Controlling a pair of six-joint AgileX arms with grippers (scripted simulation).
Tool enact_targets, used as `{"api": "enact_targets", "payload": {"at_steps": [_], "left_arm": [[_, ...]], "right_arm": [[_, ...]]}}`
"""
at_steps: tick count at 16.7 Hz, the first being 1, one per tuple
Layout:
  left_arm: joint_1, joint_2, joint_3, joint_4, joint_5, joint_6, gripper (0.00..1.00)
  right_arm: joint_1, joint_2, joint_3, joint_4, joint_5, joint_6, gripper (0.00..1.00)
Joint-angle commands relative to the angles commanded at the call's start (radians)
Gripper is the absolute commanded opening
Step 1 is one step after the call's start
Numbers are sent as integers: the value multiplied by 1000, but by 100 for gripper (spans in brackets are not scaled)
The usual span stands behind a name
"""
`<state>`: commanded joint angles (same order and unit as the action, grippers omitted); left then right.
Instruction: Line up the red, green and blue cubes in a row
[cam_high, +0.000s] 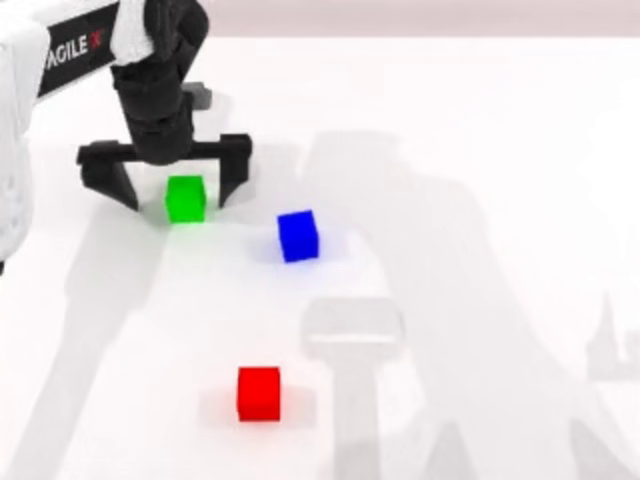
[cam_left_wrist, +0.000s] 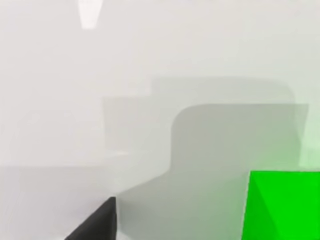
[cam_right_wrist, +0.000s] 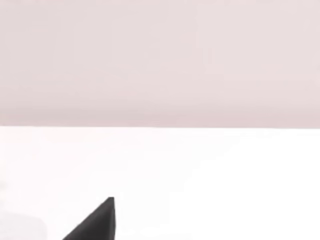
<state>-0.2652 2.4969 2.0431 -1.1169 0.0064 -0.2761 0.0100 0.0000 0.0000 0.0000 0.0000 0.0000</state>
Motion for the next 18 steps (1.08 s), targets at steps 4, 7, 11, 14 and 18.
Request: {"api": "enact_targets", "payload": {"at_steps": [4, 7, 11, 14, 18], "left_arm": [[0, 0, 0, 0, 0, 0, 85], [0, 0, 0, 0, 0, 0, 62], [0, 0, 0, 0, 0, 0, 32], [0, 0, 0, 0, 0, 0, 10], [0, 0, 0, 0, 0, 0, 0]], "right_arm": [[0, 0, 0, 0, 0, 0, 100], [0, 0, 0, 0, 0, 0, 100], [0, 0, 0, 0, 0, 0, 100], [0, 0, 0, 0, 0, 0, 100], [0, 0, 0, 0, 0, 0, 100]]}}
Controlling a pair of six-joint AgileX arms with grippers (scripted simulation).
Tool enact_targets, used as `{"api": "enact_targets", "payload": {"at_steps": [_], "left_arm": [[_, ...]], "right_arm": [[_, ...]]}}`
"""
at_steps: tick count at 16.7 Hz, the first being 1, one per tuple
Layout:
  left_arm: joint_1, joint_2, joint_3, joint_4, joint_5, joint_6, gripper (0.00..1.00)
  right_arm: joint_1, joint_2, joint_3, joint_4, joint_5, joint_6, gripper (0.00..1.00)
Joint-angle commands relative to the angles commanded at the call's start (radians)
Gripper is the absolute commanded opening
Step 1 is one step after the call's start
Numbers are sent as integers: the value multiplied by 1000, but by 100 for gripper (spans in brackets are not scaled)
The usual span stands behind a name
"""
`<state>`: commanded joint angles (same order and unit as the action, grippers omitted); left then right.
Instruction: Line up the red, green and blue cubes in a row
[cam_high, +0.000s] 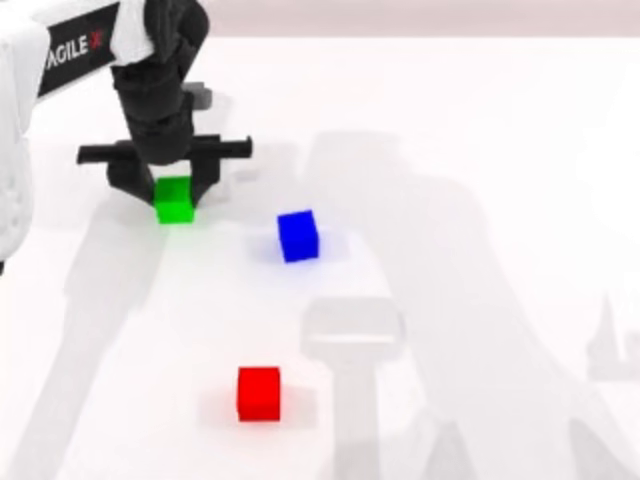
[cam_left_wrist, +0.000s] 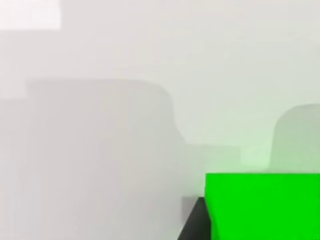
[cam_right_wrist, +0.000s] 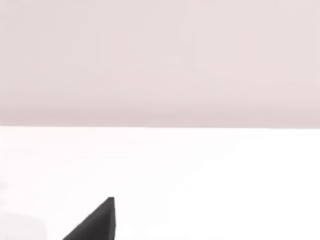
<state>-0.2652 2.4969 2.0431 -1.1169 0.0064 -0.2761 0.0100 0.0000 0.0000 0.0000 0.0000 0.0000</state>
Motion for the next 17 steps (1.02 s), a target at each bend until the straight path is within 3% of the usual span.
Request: {"api": "enact_targets", "payload": {"at_steps": [8, 17], "left_arm": [[4, -15, 19, -22, -5, 3, 0], [21, -43, 230, -260, -4, 2, 0]], "right_arm": [[0, 0, 0, 0, 0, 0, 100], [0, 0, 0, 0, 0, 0, 100]]}}
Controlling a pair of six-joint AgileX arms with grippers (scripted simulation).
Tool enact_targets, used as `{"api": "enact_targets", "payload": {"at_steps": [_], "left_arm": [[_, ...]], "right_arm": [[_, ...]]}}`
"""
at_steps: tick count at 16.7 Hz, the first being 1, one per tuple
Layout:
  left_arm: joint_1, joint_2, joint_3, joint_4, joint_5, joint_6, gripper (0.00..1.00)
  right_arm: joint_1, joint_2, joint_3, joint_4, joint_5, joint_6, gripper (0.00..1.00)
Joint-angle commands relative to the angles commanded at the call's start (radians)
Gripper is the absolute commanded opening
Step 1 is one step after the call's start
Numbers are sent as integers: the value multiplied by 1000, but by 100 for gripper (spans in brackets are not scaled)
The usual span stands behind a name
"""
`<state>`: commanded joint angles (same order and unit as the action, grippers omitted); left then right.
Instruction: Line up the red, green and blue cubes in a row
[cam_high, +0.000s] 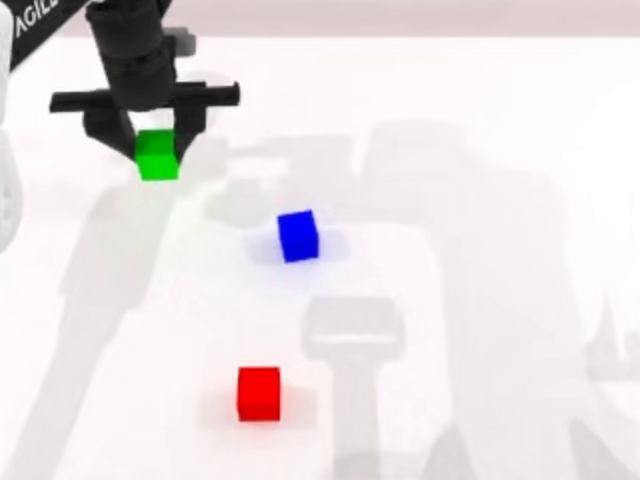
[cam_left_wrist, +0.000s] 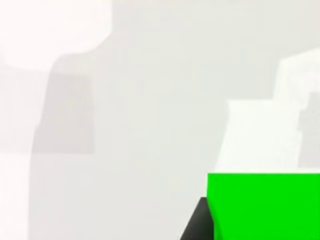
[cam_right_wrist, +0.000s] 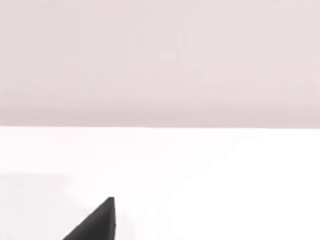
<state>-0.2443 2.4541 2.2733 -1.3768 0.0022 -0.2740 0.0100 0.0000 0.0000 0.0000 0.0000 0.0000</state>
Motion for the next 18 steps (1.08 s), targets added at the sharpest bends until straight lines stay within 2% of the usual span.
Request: {"api": "enact_targets", "payload": {"at_steps": [3, 6, 9, 15, 18], "left_arm": [[-8, 1, -4, 3, -1, -1, 0], [-74, -48, -72, 24, -3, -65, 0], [-203, -143, -211, 65, -7, -192, 0], [-525, -374, -569, 164, -11, -492, 0], [-619, -451, -663, 199, -13, -583, 0]], "right_arm": [[0, 0, 0, 0, 0, 0, 100], [0, 0, 0, 0, 0, 0, 100], [0, 0, 0, 0, 0, 0, 100], [0, 0, 0, 0, 0, 0, 100], [0, 0, 0, 0, 0, 0, 100]]}}
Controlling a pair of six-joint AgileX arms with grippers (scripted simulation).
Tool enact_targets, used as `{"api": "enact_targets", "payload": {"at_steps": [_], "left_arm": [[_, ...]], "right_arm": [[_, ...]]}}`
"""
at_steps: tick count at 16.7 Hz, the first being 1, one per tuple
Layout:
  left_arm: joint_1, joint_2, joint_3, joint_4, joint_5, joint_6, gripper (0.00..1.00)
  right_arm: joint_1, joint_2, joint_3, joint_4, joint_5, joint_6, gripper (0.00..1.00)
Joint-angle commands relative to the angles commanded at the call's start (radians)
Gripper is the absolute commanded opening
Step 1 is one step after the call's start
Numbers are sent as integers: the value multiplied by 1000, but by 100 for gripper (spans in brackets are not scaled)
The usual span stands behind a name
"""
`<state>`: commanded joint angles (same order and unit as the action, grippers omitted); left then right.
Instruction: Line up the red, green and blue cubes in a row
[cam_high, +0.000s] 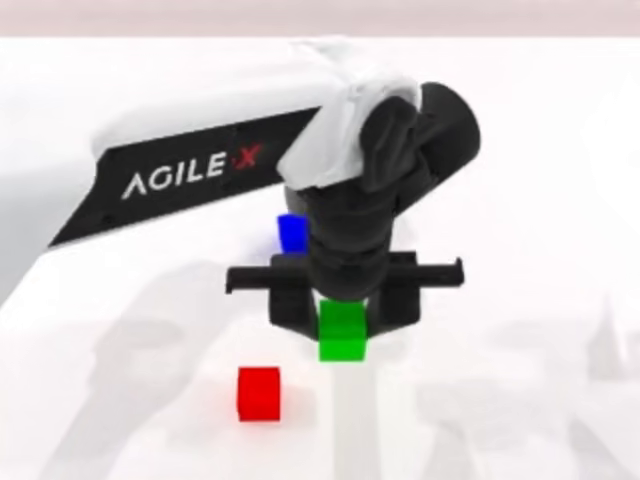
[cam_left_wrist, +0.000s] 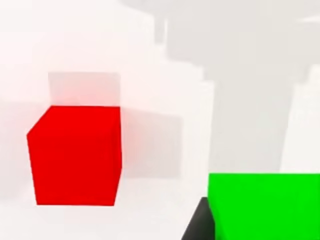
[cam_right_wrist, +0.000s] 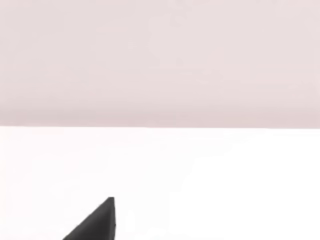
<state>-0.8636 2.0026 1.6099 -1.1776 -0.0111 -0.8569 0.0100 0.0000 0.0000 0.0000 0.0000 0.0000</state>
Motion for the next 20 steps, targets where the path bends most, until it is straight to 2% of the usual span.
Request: {"api": "enact_targets", "payload": {"at_steps": [7, 13, 18, 20], "left_arm": [[-7, -3, -25, 19, -1, -8, 0], [-9, 48, -174, 232, 0, -10, 0], [-11, 58, -198, 261, 0, -10, 0], [-11, 58, -198, 261, 0, -10, 15]], "right_arm": [[0, 0, 0, 0, 0, 0, 100], [0, 0, 0, 0, 0, 0, 100], [0, 0, 0, 0, 0, 0, 100], [0, 0, 0, 0, 0, 0, 100]]}}
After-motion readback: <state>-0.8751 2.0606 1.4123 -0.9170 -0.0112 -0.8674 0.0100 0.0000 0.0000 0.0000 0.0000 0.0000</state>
